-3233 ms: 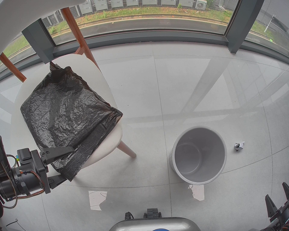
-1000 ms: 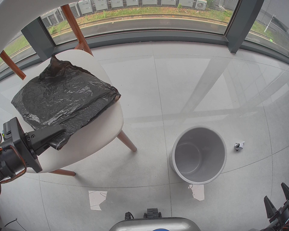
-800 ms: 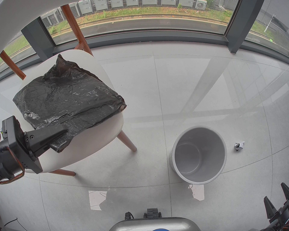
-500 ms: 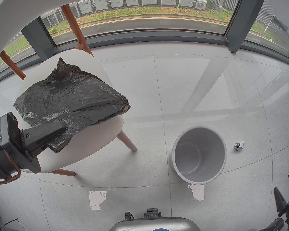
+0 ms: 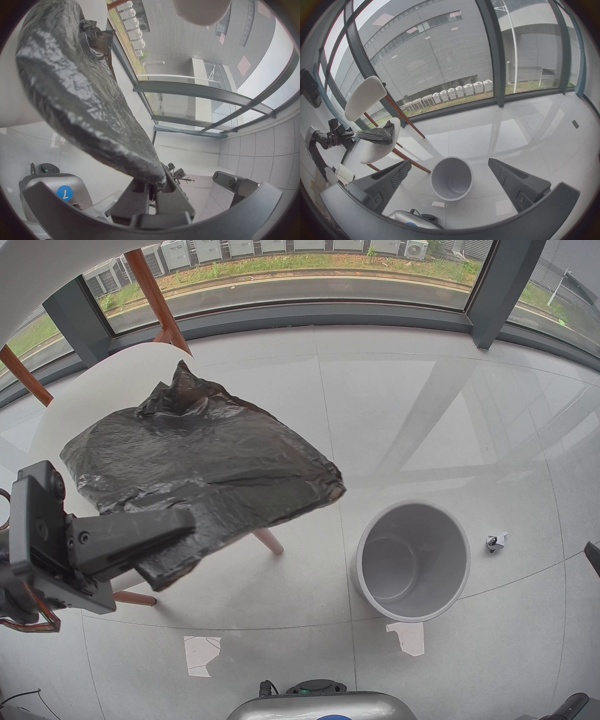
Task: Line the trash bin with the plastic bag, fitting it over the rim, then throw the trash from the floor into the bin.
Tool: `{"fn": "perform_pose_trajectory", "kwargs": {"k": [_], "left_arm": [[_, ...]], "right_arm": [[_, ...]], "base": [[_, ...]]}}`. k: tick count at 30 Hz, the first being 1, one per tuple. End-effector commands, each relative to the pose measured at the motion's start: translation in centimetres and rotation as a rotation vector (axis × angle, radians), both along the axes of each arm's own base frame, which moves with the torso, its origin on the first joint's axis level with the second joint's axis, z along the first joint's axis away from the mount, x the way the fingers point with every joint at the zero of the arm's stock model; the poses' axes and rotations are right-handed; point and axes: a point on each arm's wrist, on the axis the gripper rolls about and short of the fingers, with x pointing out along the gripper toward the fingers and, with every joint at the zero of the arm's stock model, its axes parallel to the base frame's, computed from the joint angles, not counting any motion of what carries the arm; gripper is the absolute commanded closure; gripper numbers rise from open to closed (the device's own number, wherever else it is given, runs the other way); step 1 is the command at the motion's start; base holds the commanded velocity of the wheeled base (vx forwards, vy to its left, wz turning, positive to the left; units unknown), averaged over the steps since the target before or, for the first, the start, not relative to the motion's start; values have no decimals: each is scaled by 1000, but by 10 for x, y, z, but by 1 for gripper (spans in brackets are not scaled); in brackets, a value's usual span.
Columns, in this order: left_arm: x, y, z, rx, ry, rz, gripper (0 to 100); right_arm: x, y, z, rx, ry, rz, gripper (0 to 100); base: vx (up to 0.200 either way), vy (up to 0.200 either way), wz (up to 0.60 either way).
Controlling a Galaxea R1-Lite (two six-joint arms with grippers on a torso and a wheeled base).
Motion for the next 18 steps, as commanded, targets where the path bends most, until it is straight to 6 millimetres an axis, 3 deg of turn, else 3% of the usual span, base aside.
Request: {"fn": "perform_pose_trajectory", "kwargs": {"k": [1,10,18], "left_arm": [[17,-32,-1,42,27,-88,100],[32,-52,13,23,33,-121,100],[34,-61,7,40,56,-138,100]], "right_arm": [[47,10,13,-5,133,74,0],[69,19,-1,-42,244,169,0],[69,27,-12,-105,258,338,0]], "base": [[0,-200,0],[0,-200,0],[0,-200,0]]}}
